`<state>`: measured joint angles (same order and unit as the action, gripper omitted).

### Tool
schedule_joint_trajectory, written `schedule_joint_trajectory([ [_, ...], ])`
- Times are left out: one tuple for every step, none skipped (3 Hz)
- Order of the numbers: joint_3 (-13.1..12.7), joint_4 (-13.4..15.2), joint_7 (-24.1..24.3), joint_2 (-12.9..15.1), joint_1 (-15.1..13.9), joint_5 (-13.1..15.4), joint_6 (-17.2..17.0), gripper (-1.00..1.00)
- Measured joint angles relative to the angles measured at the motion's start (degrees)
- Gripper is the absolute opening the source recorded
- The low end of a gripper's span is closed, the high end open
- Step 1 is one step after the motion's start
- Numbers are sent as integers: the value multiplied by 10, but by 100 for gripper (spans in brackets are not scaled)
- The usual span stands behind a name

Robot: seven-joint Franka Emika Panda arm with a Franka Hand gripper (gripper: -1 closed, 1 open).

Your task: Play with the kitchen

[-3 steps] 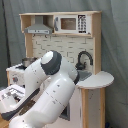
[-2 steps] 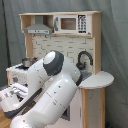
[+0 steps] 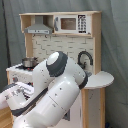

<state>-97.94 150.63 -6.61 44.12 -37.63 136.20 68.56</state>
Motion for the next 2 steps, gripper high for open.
schedule_joint_trajectory([
  [-4, 0, -1, 0, -23, 19, 53, 100],
  [-5, 0, -13, 0, -32, 33, 107, 100],
])
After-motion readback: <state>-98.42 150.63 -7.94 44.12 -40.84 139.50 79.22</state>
